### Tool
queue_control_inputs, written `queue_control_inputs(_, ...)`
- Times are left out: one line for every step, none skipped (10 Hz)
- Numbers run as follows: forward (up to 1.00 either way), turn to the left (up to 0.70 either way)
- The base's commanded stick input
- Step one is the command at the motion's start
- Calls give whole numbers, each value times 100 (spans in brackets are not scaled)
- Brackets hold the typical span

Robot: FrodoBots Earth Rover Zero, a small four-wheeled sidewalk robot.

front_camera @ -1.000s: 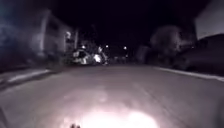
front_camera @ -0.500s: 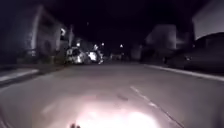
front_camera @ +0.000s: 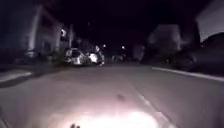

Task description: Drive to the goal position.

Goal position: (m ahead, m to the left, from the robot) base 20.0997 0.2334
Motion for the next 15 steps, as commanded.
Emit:
queue_control_inputs(100,0)
queue_control_inputs(100,0)
queue_control_inputs(100,0)
queue_control_inputs(100,0)
queue_control_inputs(100,0)
queue_control_inputs(100,0)
queue_control_inputs(100,0)
queue_control_inputs(100,0)
queue_control_inputs(100,0)
queue_control_inputs(100,0)
queue_control_inputs(100,0)
queue_control_inputs(100,0)
queue_control_inputs(100,0)
queue_control_inputs(100,-27)
queue_control_inputs(100,-27)
